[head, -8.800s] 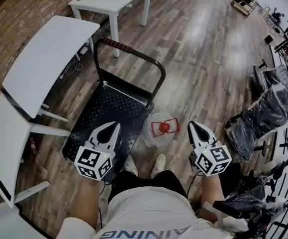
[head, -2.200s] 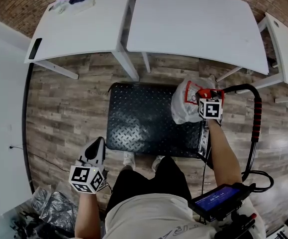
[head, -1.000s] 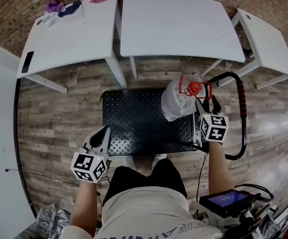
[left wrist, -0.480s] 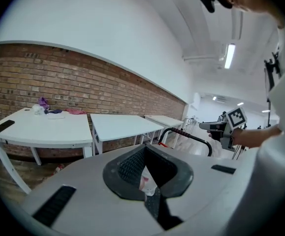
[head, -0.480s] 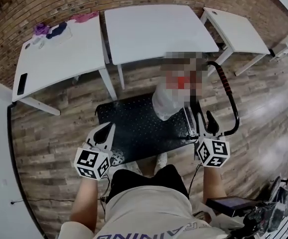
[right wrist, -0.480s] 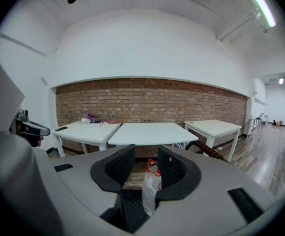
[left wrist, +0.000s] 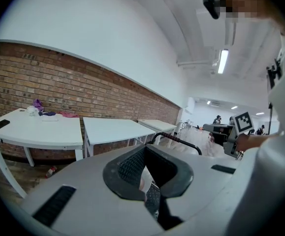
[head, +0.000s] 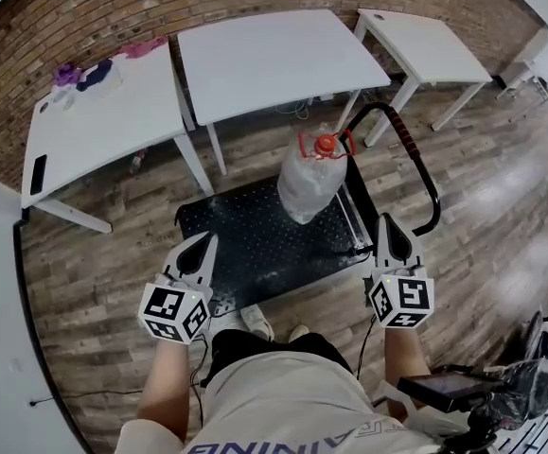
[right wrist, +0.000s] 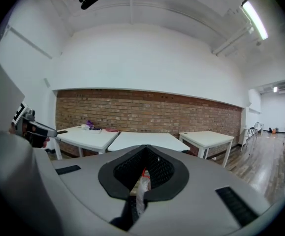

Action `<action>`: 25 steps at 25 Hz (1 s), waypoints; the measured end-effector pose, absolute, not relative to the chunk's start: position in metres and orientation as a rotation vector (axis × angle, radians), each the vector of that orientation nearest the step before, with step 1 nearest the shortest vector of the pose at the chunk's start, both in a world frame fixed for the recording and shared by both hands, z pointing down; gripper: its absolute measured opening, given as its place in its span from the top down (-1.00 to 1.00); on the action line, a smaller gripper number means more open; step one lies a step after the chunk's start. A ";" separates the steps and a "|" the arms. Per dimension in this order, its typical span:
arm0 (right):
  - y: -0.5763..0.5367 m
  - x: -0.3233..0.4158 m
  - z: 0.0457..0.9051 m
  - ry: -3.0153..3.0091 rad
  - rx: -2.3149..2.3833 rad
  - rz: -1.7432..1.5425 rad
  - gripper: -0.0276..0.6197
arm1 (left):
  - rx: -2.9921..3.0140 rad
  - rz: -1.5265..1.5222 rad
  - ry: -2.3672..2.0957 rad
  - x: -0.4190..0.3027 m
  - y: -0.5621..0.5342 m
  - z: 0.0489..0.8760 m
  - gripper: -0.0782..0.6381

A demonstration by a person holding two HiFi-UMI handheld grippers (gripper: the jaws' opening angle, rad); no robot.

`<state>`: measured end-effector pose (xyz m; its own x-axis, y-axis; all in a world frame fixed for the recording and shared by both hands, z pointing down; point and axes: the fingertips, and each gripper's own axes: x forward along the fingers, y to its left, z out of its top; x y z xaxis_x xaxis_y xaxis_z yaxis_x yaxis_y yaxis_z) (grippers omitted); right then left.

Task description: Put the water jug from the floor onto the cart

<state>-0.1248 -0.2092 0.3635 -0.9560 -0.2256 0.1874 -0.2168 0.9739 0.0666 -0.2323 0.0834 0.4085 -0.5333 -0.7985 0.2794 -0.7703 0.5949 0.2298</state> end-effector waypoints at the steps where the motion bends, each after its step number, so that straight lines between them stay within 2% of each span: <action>1: -0.208 -0.118 0.360 -2.936 0.321 -0.082 0.90 | 1.278 -0.109 -2.475 -0.226 0.078 0.405 0.78; 14: -0.233 -0.011 0.355 -2.978 0.222 -0.088 0.91 | 1.338 0.009 -2.498 -0.109 0.034 0.374 0.78; 25: -0.226 0.018 0.342 -2.959 0.211 -0.101 0.91 | 1.428 -0.012 -2.524 -0.092 0.020 0.345 0.78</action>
<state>0.0176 -0.2262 0.3423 -0.9749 -0.1467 0.1675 -0.1349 0.9877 0.0795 -0.0921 0.0200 0.3455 -0.4930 -0.8459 0.2037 -0.8438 0.5219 0.1249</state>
